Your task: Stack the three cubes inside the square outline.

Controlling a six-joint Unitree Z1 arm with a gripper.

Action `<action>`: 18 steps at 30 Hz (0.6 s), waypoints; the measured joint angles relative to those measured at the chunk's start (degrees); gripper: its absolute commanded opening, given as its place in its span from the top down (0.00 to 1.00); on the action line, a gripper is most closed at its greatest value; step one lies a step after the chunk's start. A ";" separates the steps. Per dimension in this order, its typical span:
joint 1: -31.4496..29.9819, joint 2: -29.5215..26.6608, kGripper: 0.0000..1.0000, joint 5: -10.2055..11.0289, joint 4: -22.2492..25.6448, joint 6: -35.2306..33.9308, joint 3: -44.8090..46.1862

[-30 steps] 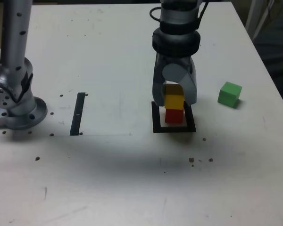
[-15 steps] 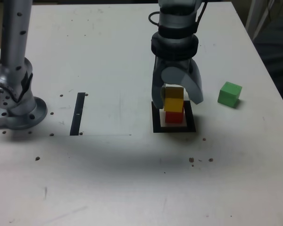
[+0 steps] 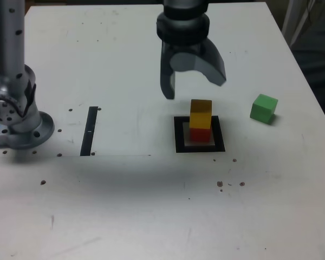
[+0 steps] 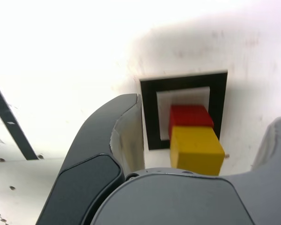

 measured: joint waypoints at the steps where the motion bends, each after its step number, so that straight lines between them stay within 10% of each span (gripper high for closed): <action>1: 0.62 -0.19 0.00 0.82 0.67 0.61 -0.32; 8: 3.97 -0.36 0.00 5.80 3.45 9.31 -7.45; 18: 6.12 8.21 0.00 5.06 5.53 23.03 -21.10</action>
